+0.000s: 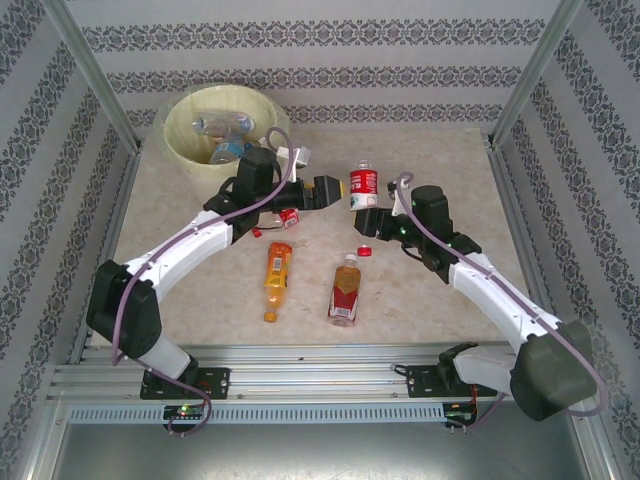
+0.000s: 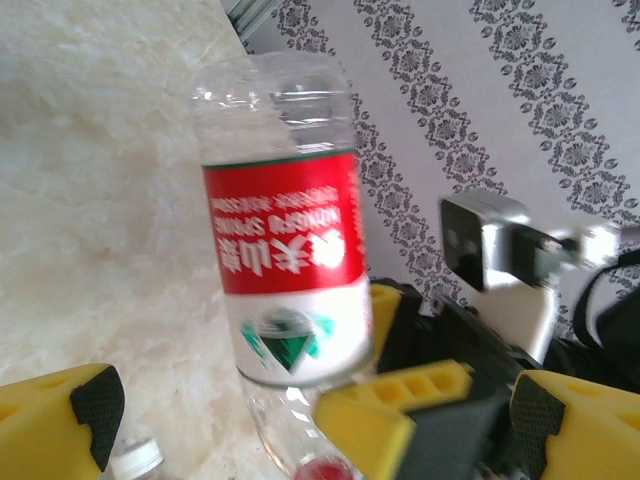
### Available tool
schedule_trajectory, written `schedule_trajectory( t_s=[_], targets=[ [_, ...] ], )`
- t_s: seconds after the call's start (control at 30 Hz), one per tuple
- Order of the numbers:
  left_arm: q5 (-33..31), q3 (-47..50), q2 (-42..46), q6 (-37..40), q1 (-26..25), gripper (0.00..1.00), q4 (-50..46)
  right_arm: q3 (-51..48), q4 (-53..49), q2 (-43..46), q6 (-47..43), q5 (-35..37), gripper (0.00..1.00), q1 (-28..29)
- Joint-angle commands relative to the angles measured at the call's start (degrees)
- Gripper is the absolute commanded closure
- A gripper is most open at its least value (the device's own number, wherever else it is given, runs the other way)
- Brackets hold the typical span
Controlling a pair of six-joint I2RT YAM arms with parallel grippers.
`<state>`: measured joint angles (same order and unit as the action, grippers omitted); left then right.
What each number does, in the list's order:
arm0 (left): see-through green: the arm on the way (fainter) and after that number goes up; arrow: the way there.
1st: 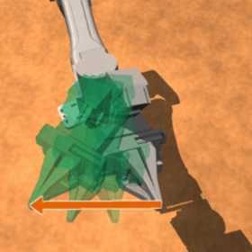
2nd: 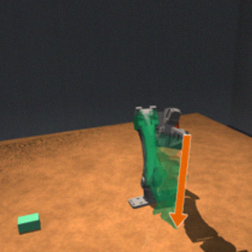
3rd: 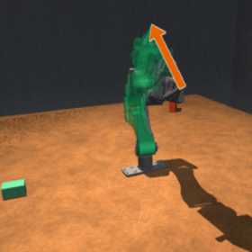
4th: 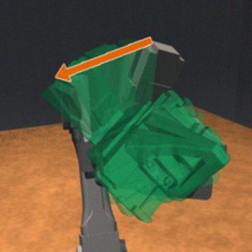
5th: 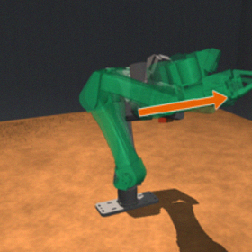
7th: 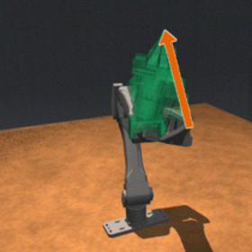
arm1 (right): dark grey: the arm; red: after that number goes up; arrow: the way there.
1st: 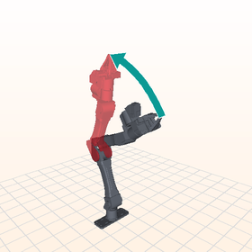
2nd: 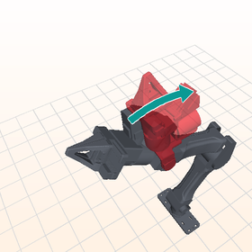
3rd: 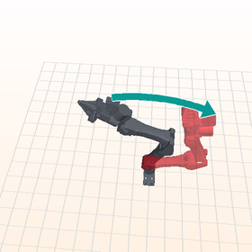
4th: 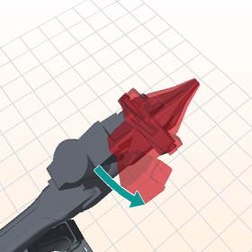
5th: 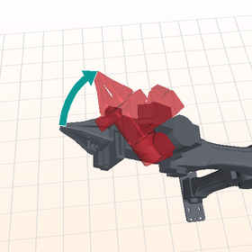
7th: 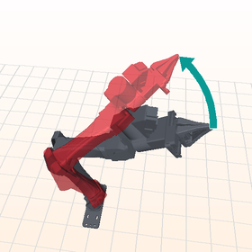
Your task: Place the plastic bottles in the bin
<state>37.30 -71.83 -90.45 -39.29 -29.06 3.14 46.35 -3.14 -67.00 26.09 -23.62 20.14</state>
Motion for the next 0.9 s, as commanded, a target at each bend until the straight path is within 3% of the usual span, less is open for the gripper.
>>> schedule_trajectory(
  t_s=[0.0, 0.4, 0.87],
  targets=[
    [0.2, 0.4, -1.7, -4.3, -1.3, 0.00, 9.9, -0.7, 1.3, 2.6, -1.5, -4.9, 0.37, 0.6],
    [5.4, 1.1, -8.2, -11.4, -2.4, 0.01, 23.8, -1.4, 3.6, 3.5, -1.0, -10.4, 0.36, 1.4],
    [6.6, 0.9, -7.6, -11.5, -3.4, 0.33, 23.0, -0.9, 3.6, 1.9, -1.6, -9.3, 0.36, 2.0]
  ],
)
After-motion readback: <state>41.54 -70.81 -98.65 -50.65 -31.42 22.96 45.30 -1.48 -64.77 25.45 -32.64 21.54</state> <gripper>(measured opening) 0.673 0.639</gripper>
